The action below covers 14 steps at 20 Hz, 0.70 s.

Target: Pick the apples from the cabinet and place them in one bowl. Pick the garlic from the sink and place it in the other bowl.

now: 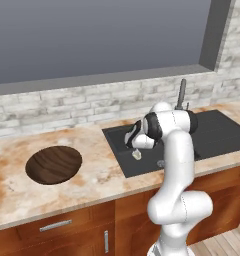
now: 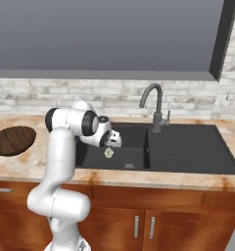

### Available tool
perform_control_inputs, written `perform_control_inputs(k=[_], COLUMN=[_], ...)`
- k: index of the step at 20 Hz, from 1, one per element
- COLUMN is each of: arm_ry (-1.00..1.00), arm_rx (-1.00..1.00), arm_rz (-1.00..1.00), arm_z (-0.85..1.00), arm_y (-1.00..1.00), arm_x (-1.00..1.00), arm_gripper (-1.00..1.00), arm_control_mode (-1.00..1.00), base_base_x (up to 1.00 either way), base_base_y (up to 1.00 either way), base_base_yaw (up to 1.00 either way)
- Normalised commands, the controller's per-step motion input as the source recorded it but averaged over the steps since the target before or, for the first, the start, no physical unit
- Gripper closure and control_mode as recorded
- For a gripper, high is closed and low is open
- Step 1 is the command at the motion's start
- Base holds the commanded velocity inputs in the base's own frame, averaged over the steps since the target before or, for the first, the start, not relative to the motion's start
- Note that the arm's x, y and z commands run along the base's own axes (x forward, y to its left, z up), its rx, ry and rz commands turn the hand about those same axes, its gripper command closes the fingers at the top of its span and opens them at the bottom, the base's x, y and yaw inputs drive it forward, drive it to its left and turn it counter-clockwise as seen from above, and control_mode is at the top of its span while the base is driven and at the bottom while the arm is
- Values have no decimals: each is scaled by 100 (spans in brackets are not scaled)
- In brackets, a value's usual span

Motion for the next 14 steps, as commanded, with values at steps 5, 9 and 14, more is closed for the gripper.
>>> perform_control_inputs(k=[5, 9, 14], arm_ry=[7, 12, 11], arm_rx=[0, 0, 0], arm_rz=[0, 1, 4], arm_z=[-49, -41, -33], arm_y=[0, 0, 0], arm_x=[26, 34, 38], arm_gripper=[-100, -100, -100], arm_control_mode=[-100, -100, -100], base_base_x=[0, 0, 0], base_base_y=[0, 0, 0], base_base_yaw=[0, 0, 0])
